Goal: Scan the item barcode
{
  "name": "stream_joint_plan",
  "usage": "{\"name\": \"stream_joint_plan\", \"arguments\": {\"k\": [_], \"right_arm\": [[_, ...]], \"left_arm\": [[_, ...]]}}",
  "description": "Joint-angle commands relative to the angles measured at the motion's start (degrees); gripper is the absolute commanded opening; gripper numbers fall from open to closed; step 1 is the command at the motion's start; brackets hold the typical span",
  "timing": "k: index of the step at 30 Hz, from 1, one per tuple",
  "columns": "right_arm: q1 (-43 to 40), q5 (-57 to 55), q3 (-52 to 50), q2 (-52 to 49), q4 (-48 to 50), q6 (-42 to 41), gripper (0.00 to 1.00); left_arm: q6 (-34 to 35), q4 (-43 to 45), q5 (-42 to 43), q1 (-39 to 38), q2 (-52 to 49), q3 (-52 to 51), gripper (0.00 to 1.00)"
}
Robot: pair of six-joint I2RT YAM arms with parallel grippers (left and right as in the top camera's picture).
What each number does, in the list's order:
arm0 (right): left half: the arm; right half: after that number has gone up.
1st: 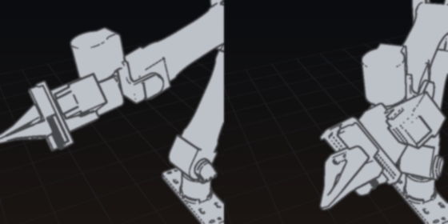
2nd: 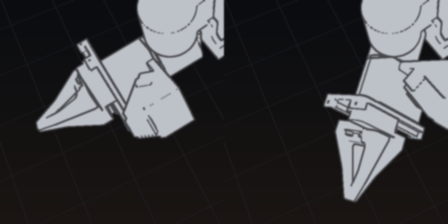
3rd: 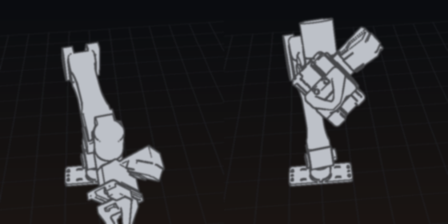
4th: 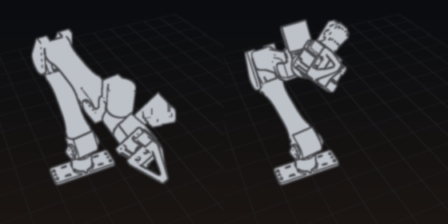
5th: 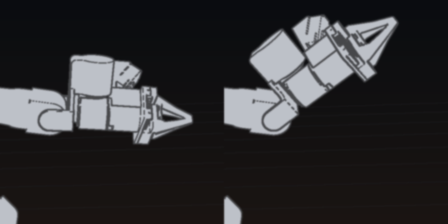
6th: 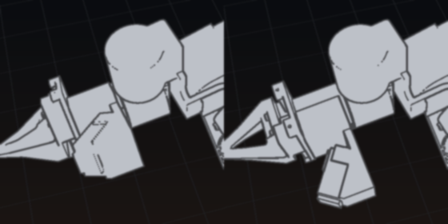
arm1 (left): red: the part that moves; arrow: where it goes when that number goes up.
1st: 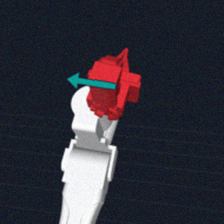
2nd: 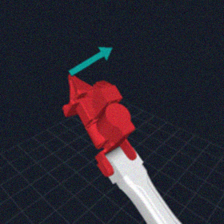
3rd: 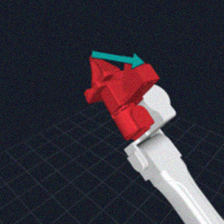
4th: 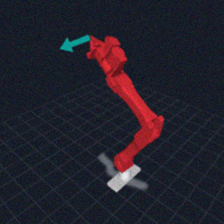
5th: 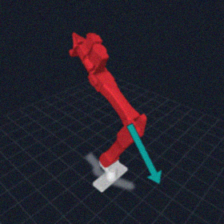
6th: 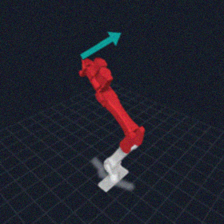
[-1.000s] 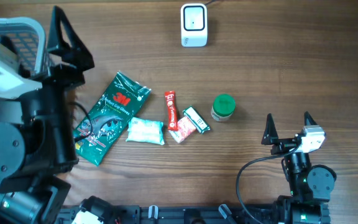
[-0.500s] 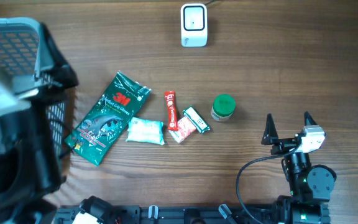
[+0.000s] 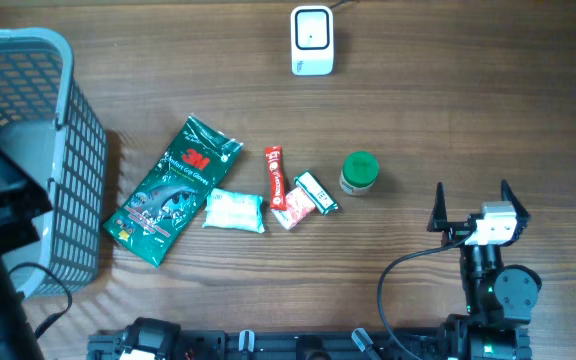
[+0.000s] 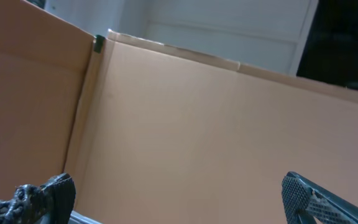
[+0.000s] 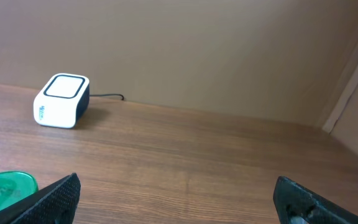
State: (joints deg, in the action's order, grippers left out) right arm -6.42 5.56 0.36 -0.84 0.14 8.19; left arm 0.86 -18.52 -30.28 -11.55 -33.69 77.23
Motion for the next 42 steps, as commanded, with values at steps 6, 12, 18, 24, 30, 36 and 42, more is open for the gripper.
{"name": "stream_joint_plan", "arguments": {"k": [6,12,18,24,30,36,42], "right_arm": [[0.2,13.84,-0.07,-0.94,1.33,-48.89,1.0],[0.17,24.74,-0.07,-1.2,1.88,-72.89,1.0],[0.2,37.18,-0.07,-1.2,3.43,-73.55,1.0],[0.2,41.05,1.66,-1.2,3.37,-72.46,1.0],[0.2,39.78,7.54,-1.27,-9.7,-64.11,1.0],[0.2,36.26,16.9,-6.43,-22.34,-56.89,1.0],[0.2,30.01,30.69,-19.76,-38.18,-46.45,0.99]], "left_arm": [[7.17,-2.08,25.64,12.0,6.82,0.24,1.0],[7.17,-2.8,29.03,18.32,12.87,0.24,1.0],[6.86,-3.04,29.14,13.88,21.22,0.24,1.0],[6.91,-2.95,27.26,13.92,25.55,0.24,1.0],[6.88,-2.91,27.23,14.08,27.67,0.0,1.0],[6.86,-1.88,22.8,14.05,30.86,-0.9,1.0],[6.86,-1.64,21.62,14.05,32.87,-1.68,1.0]]}}
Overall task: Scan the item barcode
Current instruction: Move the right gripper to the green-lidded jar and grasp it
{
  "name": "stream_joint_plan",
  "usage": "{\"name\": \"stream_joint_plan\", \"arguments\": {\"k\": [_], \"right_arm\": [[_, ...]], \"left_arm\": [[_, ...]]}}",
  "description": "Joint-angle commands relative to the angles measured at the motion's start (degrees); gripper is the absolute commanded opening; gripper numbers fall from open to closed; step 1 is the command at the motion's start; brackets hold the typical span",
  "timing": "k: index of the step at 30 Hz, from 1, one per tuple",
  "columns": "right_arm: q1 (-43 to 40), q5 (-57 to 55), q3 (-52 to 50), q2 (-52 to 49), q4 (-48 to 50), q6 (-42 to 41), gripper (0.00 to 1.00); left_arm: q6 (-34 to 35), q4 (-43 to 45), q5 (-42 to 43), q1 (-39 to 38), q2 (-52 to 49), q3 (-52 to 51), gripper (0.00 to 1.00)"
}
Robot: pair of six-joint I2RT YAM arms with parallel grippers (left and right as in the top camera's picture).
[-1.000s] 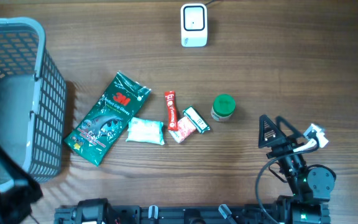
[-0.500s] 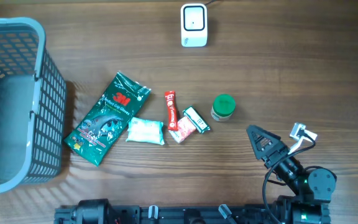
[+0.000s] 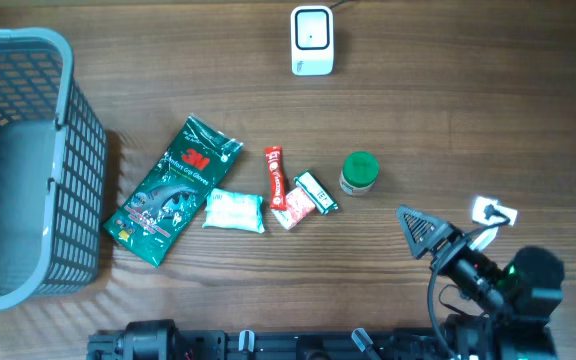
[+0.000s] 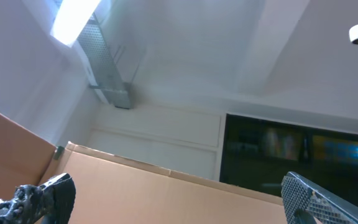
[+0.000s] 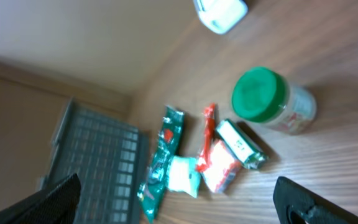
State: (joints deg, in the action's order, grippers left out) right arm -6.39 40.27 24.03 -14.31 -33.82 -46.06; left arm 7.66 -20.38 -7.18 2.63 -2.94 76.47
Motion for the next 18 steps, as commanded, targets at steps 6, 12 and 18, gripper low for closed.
{"name": "stream_joint_plan", "arguments": {"k": [6,12,18], "right_arm": [[0.17,-10.86,25.75,-21.53,-22.29,16.11,1.0],[0.17,-7.98,33.38,-26.05,-29.31,15.65,1.0],[0.17,-10.54,33.27,-26.73,-29.46,13.18,0.99]], "left_arm": [[0.11,1.33,-1.49,0.31,2.64,-1.84,1.0],[0.72,1.51,-1.95,0.31,2.6,-2.32,1.0],[6.97,-11.72,-5.9,0.2,2.58,-4.9,1.0]]}}
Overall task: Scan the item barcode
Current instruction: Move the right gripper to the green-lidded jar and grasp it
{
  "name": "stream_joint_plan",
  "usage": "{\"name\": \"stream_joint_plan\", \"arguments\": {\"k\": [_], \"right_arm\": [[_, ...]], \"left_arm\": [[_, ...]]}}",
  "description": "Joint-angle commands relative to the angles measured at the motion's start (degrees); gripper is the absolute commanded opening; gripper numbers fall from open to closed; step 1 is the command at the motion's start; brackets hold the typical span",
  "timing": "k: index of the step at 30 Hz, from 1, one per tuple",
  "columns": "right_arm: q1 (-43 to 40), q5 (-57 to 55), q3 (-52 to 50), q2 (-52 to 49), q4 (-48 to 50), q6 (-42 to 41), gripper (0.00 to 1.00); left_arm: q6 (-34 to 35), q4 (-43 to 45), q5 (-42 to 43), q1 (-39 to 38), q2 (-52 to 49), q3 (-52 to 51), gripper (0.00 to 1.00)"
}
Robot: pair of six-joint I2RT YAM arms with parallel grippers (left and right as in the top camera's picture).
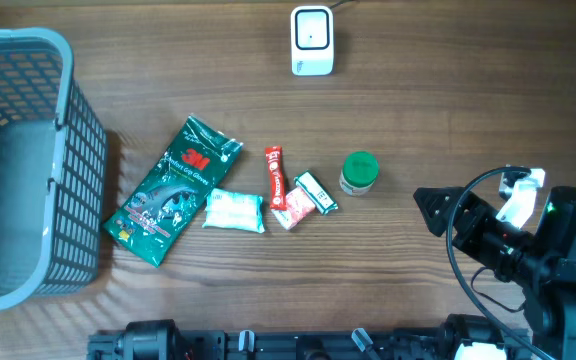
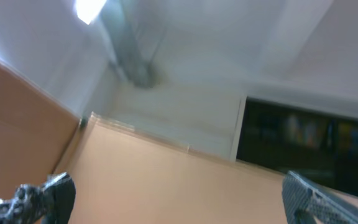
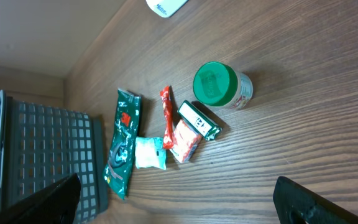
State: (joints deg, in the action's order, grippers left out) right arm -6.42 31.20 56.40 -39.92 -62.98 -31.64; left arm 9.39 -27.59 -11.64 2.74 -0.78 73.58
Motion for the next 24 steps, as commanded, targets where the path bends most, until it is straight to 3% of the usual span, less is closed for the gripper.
{"name": "stream_joint_plan", "arguments": {"k": [1,6,12,18,21,24], "right_arm": [[0.2,-3.26,0.92,-1.88,-1.29,-3.63,0.99],[0.2,-8.46,1.14,-11.3,-4.83,-9.7,1.0],[4.09,-13.14,5.09,-24.46,-7.04,-18.58,1.0],[14.69,-16.44,8.55,-33.81,-4.85,-44.26,1.0],[18.88,-14.29,8.52,-40.89,0.31,-63.71,0.99],[20.22,-9.97,8.52,-45.59,8.41,-70.62,0.99]], "left_arm": [[5.09,-5.57,-0.31,0.09,0.42,-3.23,1.0],[-2.64,-5.46,11.5,0.09,0.42,-14.82,1.0],[-2.95,0.72,21.31,0.09,0.42,-27.56,1.0],[-1.18,-0.22,22.73,0.09,0.42,-34.77,1.0],[-1.2,-3.82,22.73,0.09,0.42,-36.22,1.0],[-1.2,-6.34,22.71,0.09,0.42,-36.3,1.0]]}}
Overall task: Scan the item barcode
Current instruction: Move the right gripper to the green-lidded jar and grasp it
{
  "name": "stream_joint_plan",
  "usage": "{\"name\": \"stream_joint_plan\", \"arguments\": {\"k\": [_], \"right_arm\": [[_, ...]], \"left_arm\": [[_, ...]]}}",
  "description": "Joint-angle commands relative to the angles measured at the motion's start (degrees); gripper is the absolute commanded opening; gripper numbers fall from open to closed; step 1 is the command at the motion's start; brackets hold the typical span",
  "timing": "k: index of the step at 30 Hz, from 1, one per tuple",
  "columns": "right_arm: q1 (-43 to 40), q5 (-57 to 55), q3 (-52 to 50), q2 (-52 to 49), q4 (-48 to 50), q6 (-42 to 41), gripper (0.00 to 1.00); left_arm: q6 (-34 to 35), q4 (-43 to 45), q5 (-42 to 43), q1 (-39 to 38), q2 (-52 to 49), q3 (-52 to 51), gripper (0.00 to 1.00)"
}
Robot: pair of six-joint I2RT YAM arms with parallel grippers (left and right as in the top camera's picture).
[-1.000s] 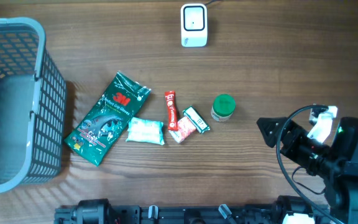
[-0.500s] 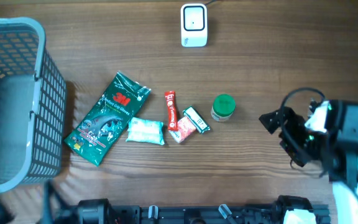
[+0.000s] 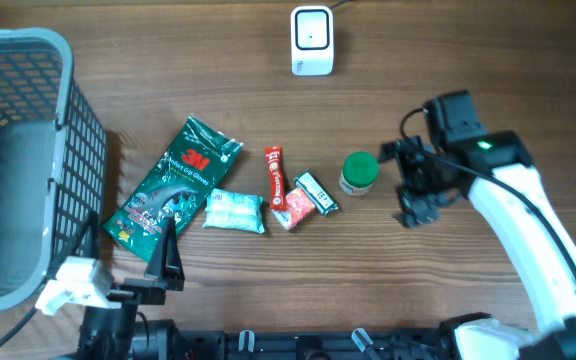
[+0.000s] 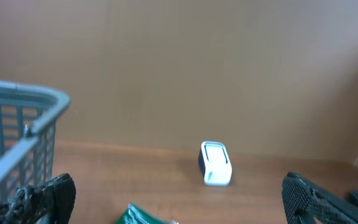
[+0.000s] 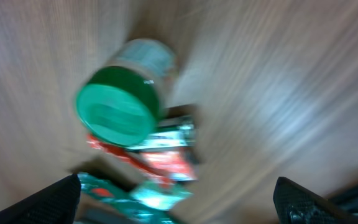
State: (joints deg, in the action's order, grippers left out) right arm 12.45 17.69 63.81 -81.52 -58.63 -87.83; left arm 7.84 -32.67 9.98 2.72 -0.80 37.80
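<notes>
The white barcode scanner (image 3: 312,40) stands at the back middle of the table, also seen in the left wrist view (image 4: 215,163). A jar with a green lid (image 3: 359,172) (image 5: 117,115) stands right of a row of small packets. My right gripper (image 3: 409,185) (image 5: 182,208) is open just right of the jar, empty; its view is blurred. At the front left edge, my left gripper (image 3: 118,270) (image 4: 179,205) is wide open and empty, facing the scanner.
A grey basket (image 3: 63,150) (image 4: 23,134) fills the left side. Left of the jar lie a green 3M packet (image 3: 173,190), a white-green packet (image 3: 234,211), a red stick (image 3: 275,175), a red-white packet (image 3: 293,208) and a small dark box (image 3: 316,192).
My right gripper has moved from the front right to just beside the green-lidded jar. The left gripper, out of the overhead view before, now shows at the front left edge, facing the table.
First the right gripper sat open at the front right facing the back wall, and the left arm stood over the basket. Then the left arm was out of the overhead view, its camera facing the ceiling, while the right gripper looked at the items. Now both are low at the table, open.
</notes>
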Motion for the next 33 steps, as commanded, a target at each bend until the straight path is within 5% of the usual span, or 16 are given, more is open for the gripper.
{"name": "stream_joint_plan", "arguments": {"k": [1,6,22,26,33], "right_arm": [[1.73,4.33,1.11,-5.09,5.57,-16.13,1.0],[3.41,2.84,1.11,-9.57,8.2,-21.92,1.0],[3.45,-0.7,1.11,-20.48,14.53,-20.81,0.99],[3.45,-1.22,1.11,-22.77,15.1,-18.49,0.78],[3.45,-6.16,1.11,-22.95,16.17,-9.07,0.59]], "left_arm": [[0.37,-1.51,1.11,0.11,0.44,-0.55,1.0],[0.5,-2.16,1.07,0.11,0.44,-0.83,1.0],[0.28,-7.72,0.9,0.11,0.44,-1.22,1.0],[0.28,-8.57,0.35,0.11,0.44,-1.22,1.0],[0.28,-10.54,-7.76,0.11,0.44,-1.88,1.0]]}}
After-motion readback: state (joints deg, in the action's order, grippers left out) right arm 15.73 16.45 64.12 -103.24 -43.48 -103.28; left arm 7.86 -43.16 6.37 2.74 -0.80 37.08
